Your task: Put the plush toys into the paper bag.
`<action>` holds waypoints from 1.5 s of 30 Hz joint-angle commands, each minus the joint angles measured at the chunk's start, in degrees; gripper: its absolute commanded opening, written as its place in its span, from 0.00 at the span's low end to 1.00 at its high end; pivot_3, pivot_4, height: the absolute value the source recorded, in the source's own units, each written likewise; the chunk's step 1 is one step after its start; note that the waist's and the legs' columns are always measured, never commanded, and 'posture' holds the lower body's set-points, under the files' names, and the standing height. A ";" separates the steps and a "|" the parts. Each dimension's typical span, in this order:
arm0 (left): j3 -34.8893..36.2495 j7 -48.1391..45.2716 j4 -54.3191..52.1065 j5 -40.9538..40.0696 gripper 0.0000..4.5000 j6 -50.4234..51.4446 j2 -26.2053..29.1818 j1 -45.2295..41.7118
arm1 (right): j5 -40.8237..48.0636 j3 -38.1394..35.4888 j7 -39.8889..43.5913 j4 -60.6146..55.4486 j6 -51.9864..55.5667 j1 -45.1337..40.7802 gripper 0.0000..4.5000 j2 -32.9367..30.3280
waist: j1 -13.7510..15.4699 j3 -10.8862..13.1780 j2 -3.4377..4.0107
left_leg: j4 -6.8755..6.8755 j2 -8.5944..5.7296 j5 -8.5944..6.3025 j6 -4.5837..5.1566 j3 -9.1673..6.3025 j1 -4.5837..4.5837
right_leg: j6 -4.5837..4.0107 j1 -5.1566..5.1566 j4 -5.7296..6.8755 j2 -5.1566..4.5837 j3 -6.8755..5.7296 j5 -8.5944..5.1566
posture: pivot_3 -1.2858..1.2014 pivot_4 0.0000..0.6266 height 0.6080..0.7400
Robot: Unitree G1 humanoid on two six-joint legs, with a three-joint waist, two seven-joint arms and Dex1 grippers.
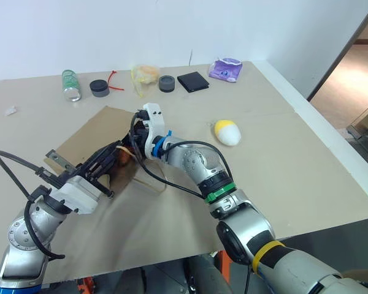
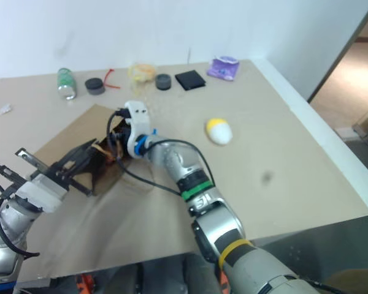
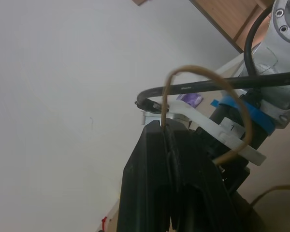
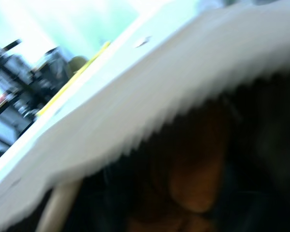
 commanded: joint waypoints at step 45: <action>0.50 0.67 1.13 -0.67 0.00 0.26 0.15 -3.15 | -29.84 -7.23 2.66 8.37 -8.23 4.14 0.88 -30.97 | 0.50 -0.03 -0.05 | 0.14 -0.11 0.01 0.05 0.36 0.10 | 0.16 0.05 0.00 -0.06 0.41 0.13 | 0.52 0.24 1.00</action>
